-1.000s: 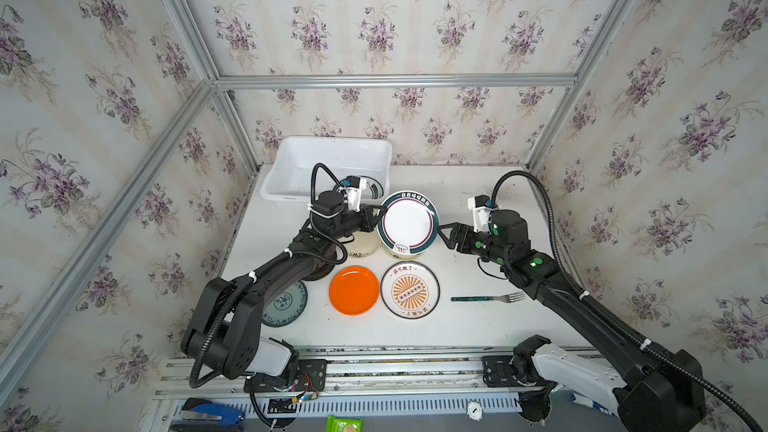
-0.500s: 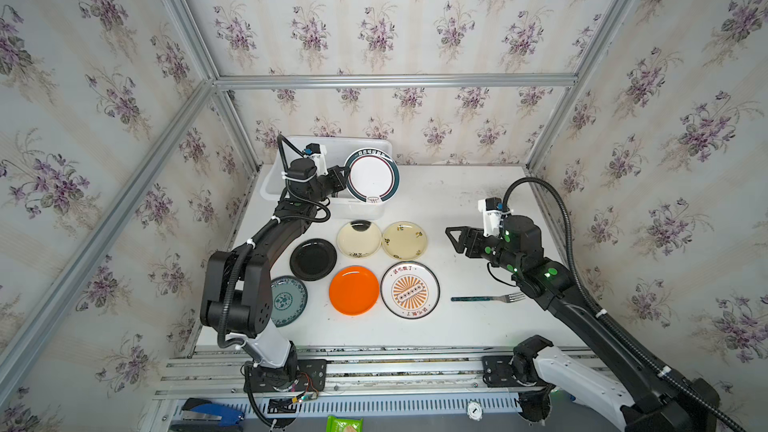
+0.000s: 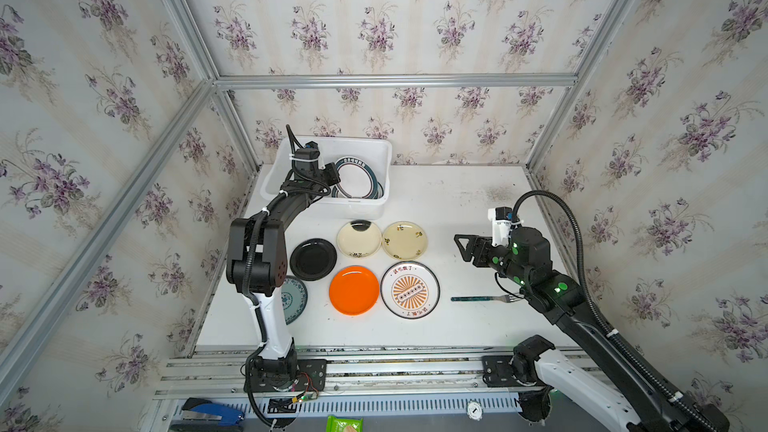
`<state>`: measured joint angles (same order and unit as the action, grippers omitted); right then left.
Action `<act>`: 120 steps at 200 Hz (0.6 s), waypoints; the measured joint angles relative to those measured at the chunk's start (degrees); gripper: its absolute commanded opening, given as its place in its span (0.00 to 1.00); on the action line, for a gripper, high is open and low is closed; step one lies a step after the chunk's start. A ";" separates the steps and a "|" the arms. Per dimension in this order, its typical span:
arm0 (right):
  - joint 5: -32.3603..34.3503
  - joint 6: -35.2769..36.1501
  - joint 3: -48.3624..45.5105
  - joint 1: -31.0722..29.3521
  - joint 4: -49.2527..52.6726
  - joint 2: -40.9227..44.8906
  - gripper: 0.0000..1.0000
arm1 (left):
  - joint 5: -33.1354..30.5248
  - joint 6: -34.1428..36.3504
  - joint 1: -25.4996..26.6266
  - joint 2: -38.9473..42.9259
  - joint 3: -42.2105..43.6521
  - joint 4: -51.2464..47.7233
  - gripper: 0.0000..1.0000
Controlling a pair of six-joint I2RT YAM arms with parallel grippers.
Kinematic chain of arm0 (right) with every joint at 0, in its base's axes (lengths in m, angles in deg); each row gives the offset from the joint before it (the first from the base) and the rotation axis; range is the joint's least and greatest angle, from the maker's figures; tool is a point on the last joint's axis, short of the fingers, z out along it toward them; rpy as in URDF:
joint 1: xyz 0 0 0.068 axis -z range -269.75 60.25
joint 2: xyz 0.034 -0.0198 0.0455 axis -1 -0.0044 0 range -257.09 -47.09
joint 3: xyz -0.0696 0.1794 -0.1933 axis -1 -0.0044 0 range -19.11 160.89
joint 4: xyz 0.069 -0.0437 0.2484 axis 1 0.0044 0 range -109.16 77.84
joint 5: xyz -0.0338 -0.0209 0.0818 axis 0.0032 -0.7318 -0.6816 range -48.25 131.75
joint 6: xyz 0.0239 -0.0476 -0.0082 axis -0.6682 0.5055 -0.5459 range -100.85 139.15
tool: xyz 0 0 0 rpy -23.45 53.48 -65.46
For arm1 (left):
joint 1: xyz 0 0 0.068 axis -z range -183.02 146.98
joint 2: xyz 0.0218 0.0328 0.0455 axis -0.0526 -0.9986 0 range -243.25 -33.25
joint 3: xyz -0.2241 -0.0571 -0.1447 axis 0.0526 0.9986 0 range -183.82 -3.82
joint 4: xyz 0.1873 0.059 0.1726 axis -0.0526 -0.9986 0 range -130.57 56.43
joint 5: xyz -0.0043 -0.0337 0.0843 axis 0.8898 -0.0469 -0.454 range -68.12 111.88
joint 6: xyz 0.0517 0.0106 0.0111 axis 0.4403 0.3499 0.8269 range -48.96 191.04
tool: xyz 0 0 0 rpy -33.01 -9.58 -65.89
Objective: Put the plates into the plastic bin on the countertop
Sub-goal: 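Carry the teal-rimmed plate with the left gripper into the bin while right gripper withdraws, then lower the teal-rimmed plate into the bin and open the left gripper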
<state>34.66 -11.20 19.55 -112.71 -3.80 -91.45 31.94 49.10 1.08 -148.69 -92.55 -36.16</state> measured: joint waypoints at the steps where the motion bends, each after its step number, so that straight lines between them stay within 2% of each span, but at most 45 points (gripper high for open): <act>1: 0.04 0.00 -0.07 0.00 -0.02 0.02 0.74 | -0.11 0.07 0.00 -0.20 -0.17 -0.26 0.11; 24: 0.96 -0.04 -0.94 0.00 0.33 0.22 0.74 | -1.27 1.46 -0.33 -4.35 -4.76 -4.61 0.11; 37: 1.33 -0.07 -1.14 0.00 0.28 0.09 0.74 | -1.14 1.46 -0.35 -6.91 -8.52 -7.17 0.16; 45: 1.36 -0.09 -1.27 0.00 0.17 0.07 0.74 | -0.87 1.49 -0.33 -8.50 -11.10 -8.57 0.21; 62: 1.38 -0.28 -1.46 0.00 0.20 0.02 0.74 | -0.35 1.62 -0.31 -10.73 -14.60 -10.45 0.38; 70: 1.53 -0.28 -1.64 -0.02 0.22 0.07 0.74 | -0.20 1.60 -0.31 -11.34 -15.43 -11.30 0.52; 74: 1.57 -0.31 -1.64 0.00 0.35 0.07 0.74 | -0.04 1.62 -0.31 -11.54 -15.63 -11.72 0.67; 77: 1.57 -0.31 -1.66 0.00 0.44 0.09 0.73 | 0.04 1.64 -0.31 -11.63 -15.72 -12.02 0.93; 80: 1.60 -0.31 -1.66 0.00 0.48 0.09 0.74 | 0.15 1.66 -0.31 -11.65 -15.74 -12.24 0.99; 120: 1.77 -0.28 -1.66 0.09 0.50 0.28 0.74 | 0.79 1.68 -0.26 -9.68 -15.13 -14.36 1.00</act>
<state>36.43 -11.48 17.89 -112.62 -3.30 -91.16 32.73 50.78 0.82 -158.37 -107.68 -50.52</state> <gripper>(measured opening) 0.739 0.999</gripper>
